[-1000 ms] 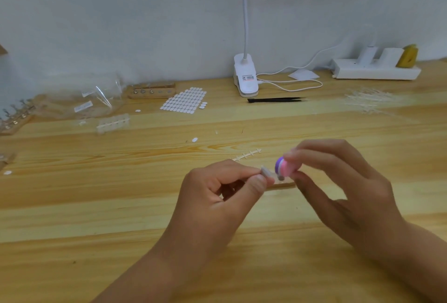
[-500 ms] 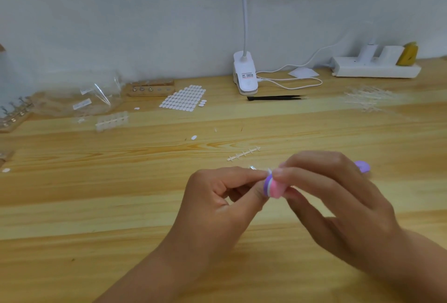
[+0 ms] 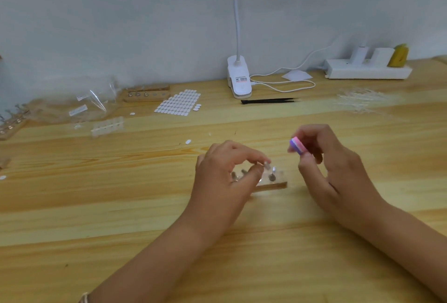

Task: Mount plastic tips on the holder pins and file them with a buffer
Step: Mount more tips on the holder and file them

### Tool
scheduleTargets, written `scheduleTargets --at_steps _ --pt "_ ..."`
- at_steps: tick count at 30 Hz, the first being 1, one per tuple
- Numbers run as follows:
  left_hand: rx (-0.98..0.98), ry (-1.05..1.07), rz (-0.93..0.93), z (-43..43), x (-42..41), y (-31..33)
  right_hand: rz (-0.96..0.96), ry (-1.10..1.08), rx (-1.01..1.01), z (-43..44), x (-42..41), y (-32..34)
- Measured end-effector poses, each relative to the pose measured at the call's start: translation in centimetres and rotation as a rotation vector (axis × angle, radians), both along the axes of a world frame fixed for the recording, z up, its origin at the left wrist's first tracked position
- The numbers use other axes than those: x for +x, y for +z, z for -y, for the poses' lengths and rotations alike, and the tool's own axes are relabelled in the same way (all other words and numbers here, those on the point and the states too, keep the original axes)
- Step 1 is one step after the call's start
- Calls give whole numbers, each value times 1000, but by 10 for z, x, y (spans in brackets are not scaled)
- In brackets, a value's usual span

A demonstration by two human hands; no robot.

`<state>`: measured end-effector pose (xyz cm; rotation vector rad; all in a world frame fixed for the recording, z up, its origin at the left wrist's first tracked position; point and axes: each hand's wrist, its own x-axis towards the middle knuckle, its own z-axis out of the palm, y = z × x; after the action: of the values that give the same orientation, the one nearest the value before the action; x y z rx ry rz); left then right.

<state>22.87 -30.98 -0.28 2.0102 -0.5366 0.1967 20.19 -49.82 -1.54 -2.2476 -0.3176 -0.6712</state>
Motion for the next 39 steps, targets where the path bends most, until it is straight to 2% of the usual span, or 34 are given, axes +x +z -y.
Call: scheduleTargets --at_steps 3,9,11,14,16,18,20,22,24,26,28,31,36,39 --pt "68 10 27 2 1 -6 -84 56 -17 -2 -4 4" --pt "318 71 233 3 -1 -9 -183 73 -83 -5 -1 3" --pt "359 60 418 4 -6 -6 -172 40 -48 -1 2 4" --pt "429 -208 708 11 -20 -3 -152 -24 84 6 6 7" --pt "656 -373 773 19 -27 -1 -151 -52 155 9 7 7" --pt "936 -452 768 26 -29 2 -153 -62 194 9 7 7" --pt "1035 -453 768 29 -29 5 -158 -60 187 9 7 6" --pt "926 -417 795 28 -25 8 -160 -54 180 10 7 6" --pt "606 -411 643 24 -19 8 -157 -47 182 9 7 6" --pt "259 -305 430 17 -9 8 -162 -42 180 9 7 5" --pt "85 -155 310 9 2 9 -181 -19 168 8 6 4" --pt "50 -59 186 1 14 6 -202 15 133 4 4 3" --pt "63 -84 6 3 16 -4 -200 78 38 -1 2 -2" --pt "66 -104 -30 3 16 -5 -166 87 -51 -1 3 -5"
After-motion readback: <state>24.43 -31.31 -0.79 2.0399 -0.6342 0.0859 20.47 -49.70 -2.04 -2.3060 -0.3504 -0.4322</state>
